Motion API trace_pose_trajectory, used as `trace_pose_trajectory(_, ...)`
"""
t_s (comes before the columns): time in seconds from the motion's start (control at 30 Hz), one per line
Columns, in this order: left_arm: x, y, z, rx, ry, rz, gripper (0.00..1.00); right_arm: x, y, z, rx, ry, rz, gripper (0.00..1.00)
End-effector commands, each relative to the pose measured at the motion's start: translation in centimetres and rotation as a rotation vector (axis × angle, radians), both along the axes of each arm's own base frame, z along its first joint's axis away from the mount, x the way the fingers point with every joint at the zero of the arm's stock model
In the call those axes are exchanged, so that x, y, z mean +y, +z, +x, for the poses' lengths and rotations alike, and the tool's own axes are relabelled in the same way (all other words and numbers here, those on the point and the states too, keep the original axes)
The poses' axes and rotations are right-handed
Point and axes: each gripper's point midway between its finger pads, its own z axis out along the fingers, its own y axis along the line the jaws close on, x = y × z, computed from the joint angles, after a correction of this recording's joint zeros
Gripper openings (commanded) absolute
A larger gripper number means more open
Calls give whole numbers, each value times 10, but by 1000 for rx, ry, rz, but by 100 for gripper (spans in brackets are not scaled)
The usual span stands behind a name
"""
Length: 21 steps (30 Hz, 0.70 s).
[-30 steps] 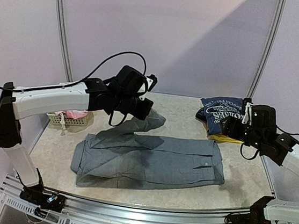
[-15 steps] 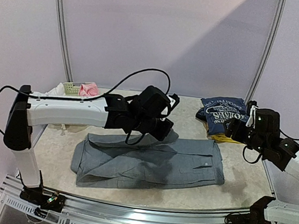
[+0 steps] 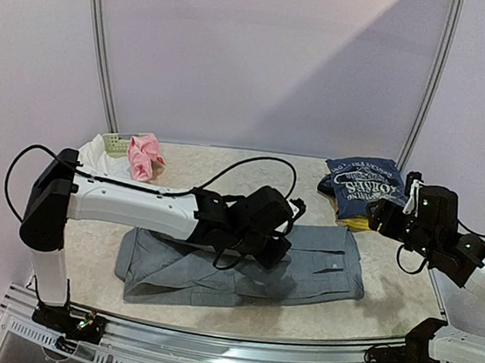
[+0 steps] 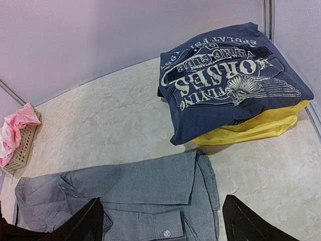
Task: Fold and stack the mixed laundry pile
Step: Fold the 1/3-folded shirt at the center of the board.
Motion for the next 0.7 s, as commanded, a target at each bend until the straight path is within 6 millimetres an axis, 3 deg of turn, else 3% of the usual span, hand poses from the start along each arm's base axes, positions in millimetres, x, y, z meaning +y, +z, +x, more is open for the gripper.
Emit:
trace_pose_trajectory(0.0,8,-27,-29,61,-57,32,6,-3,-8,-6,19,-7,1,83)
trace_pose_trajectory(0.13,11,-50,-51,114,-157,66,17,1,-11,-5,24,7,7,83)
trace_pose_trajectory(0.27,1,-61,-73,152,-283,52,27,6,-13,-6,18,33,28,83)
trace_pose_trajectory(0.53,-27,-51,-121,213,-568,-69,37,11,-16,-6,29,58,32,83)
trace_pose_trajectory(0.67,-23,-48,-128,213,-614,-72,44,17,-17,-6,37,86,45,84)
